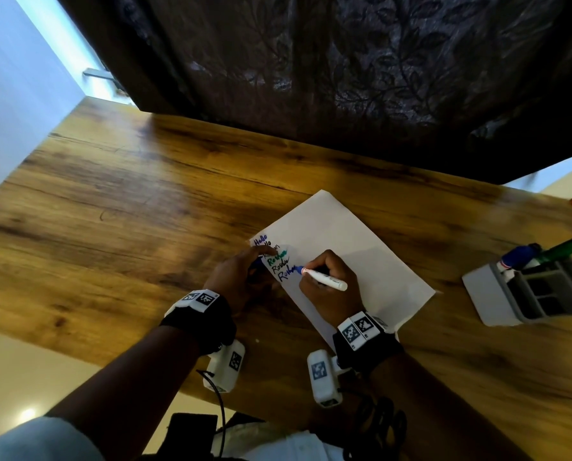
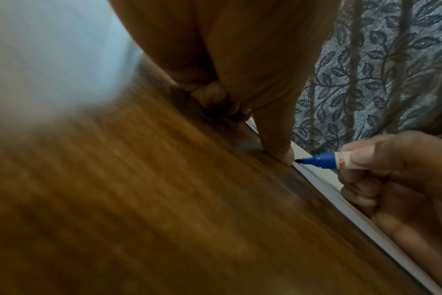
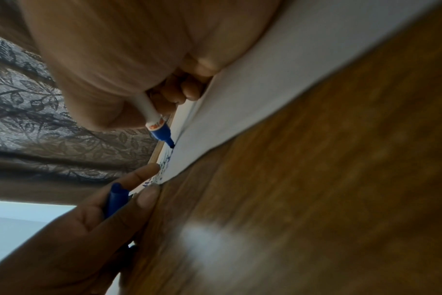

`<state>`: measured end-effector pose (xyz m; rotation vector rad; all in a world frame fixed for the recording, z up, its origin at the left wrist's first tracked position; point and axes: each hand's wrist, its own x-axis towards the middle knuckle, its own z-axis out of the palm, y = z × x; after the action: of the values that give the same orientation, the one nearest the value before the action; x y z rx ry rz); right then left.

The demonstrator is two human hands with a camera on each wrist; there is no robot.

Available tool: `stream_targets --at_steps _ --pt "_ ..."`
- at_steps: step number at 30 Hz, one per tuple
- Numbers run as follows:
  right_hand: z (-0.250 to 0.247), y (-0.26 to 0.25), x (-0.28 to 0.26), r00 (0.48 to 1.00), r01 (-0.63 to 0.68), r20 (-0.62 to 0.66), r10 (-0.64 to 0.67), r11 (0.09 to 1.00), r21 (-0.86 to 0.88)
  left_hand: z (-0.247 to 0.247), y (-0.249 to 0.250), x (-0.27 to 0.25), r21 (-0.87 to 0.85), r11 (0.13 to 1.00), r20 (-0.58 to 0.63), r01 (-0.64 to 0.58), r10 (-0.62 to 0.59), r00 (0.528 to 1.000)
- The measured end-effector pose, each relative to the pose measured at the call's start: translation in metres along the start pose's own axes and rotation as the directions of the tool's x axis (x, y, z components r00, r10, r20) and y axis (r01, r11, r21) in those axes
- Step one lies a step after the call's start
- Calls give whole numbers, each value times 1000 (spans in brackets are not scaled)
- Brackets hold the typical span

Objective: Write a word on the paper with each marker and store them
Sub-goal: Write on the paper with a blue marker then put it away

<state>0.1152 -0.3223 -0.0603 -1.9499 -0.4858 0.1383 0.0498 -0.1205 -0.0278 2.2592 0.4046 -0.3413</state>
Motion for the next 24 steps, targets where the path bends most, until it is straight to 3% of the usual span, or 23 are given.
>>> stream_targets --at_steps 10,13,17,24 --pt "1 0 1 996 -60 -62 60 998 14 1 -1 0 50 999 -14 -3 4 1000" --pt "-5 -5 5 974 -176 -119 192 975 135 0 -1 0 48 999 -1 9 -8 1000" --pt "-15 -11 9 953 -271 -67 297 928 255 -3 3 -2 53 998 9 15 -16 1000" --pt "-43 -45 6 959 -251 -66 276 935 251 -14 13 -8 -19 999 80 26 -24 997"
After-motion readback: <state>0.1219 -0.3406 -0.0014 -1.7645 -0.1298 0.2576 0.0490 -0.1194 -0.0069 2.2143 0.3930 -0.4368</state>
